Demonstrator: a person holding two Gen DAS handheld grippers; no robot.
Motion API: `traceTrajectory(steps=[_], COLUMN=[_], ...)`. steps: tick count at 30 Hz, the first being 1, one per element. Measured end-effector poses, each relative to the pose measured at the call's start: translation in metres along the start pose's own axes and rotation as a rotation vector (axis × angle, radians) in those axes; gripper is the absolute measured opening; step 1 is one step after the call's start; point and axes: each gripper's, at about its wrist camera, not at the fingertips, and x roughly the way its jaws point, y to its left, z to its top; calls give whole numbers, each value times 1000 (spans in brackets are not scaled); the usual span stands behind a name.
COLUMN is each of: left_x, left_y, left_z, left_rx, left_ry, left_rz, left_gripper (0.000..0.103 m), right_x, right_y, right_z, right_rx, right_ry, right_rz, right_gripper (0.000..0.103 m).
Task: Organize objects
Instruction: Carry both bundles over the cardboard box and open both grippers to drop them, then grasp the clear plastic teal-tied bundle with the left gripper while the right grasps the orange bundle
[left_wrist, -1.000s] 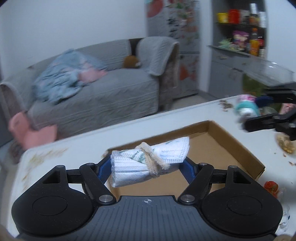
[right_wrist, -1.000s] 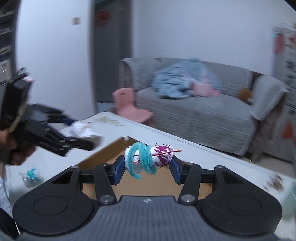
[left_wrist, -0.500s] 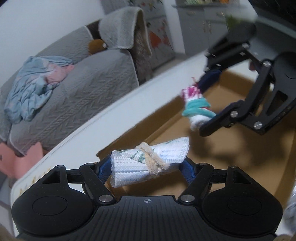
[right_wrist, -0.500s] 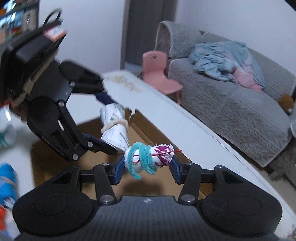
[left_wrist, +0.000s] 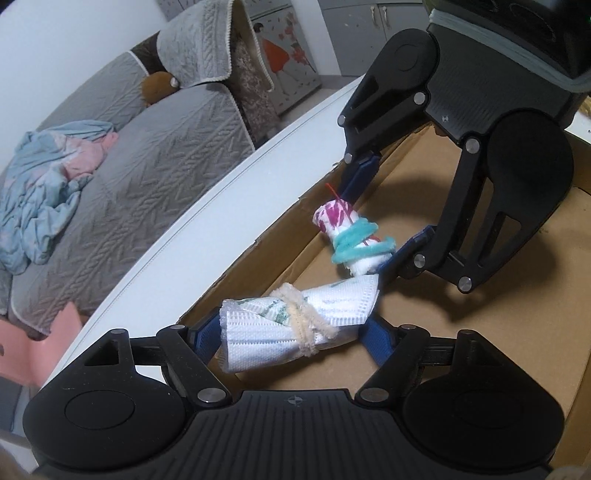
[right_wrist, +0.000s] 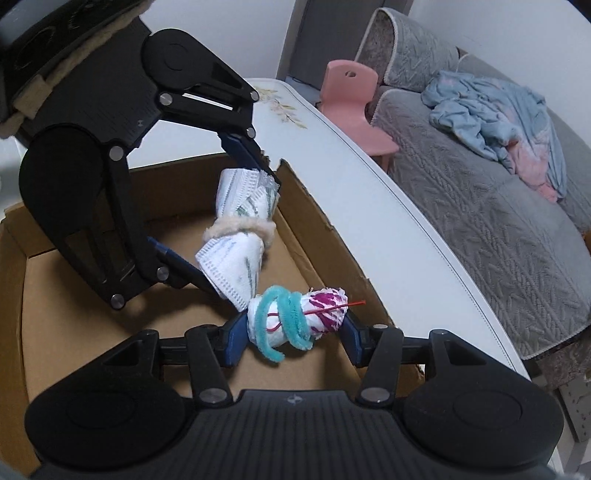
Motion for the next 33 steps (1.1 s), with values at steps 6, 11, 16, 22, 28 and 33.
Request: traceTrajectory(steps=[6, 11, 16, 22, 28, 33], left_x=[4, -10, -40, -115, -190, -230], left_y=[-2, -5, -3, -8, -19, -34], left_z=[4, 6, 4, -24, -67, -116], left_rx=[24, 41, 13, -36, -169, -305], left_ry=[9, -14, -34, -105, -135, -150], left_rz=[11, 32, 28, 88, 152, 211], left_gripper=[87, 99, 99, 102, 103, 103], right_x=[-2, 0, -21, -75, -126, -171], right_y=[6, 6, 7, 17, 40, 65], right_z=[0, 3, 0, -9, -17, -42], right_rx=[-4, -33, -14, 61, 124, 175], right_ry=[0, 4, 0, -71, -153, -199], right_rz=[8, -5, -23, -58, -98, -148], right_gripper=[64, 80, 80, 84, 93, 98])
